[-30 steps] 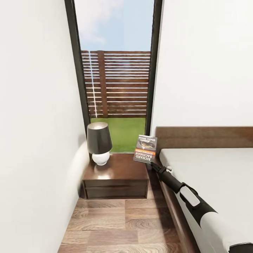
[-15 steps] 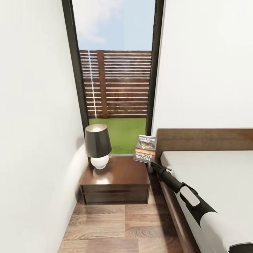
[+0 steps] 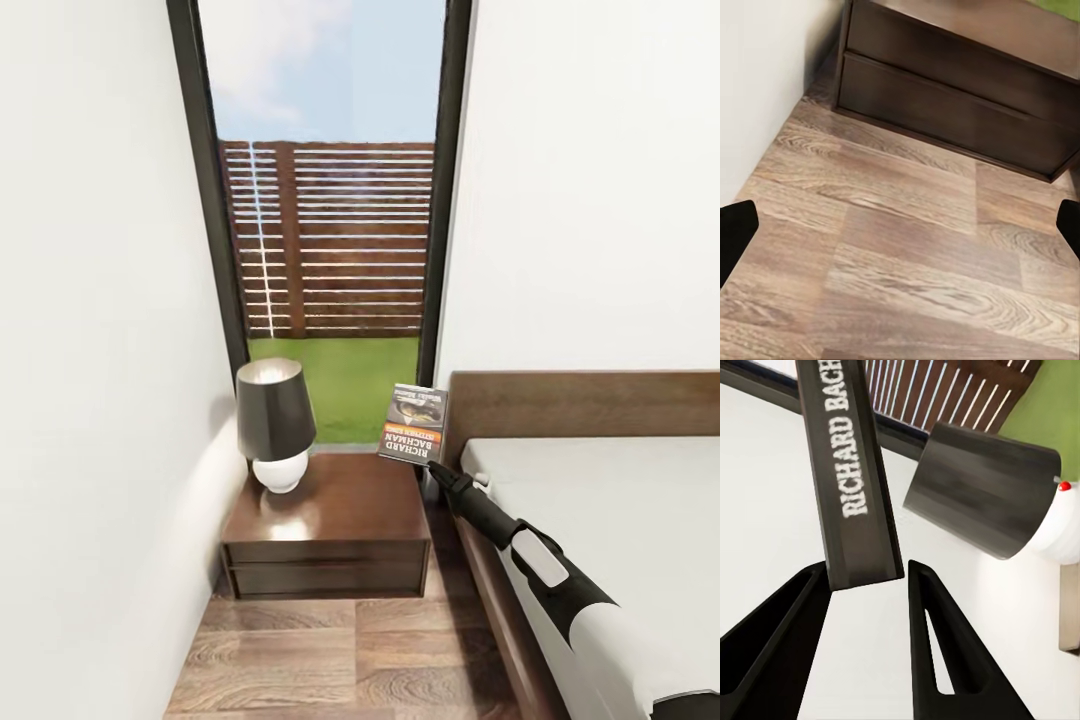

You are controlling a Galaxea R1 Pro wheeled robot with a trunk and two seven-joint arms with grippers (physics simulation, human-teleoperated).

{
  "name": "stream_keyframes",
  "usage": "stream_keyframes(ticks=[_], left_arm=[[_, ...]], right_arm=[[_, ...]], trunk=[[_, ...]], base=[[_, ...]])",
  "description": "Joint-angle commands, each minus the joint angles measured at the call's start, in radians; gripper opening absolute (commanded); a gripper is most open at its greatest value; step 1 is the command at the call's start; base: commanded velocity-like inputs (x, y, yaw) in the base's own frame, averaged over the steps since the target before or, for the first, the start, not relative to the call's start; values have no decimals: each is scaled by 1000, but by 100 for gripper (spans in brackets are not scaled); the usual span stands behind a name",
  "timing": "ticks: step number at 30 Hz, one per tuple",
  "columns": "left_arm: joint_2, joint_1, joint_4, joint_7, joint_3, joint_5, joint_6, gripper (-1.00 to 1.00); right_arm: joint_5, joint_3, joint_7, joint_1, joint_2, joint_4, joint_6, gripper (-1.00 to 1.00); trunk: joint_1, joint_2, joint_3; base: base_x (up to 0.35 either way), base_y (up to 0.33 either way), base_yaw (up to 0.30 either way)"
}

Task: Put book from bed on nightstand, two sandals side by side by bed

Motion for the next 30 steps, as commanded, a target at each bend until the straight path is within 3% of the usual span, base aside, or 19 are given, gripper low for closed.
stream_keyframes(ticks=[1,30], left_arm=[[0,0,0,-10,-1,11,2,100],[0,0,0,-10,-1,11,7,100]], right_arm=[[-14,4,1,-1,-1,0,7,-100],[-14,4,0,-1,0,0,7,-100]], trunk=[[0,0,-1],[0,0,-1]], base=[[193,0,0],[194,0,0]])
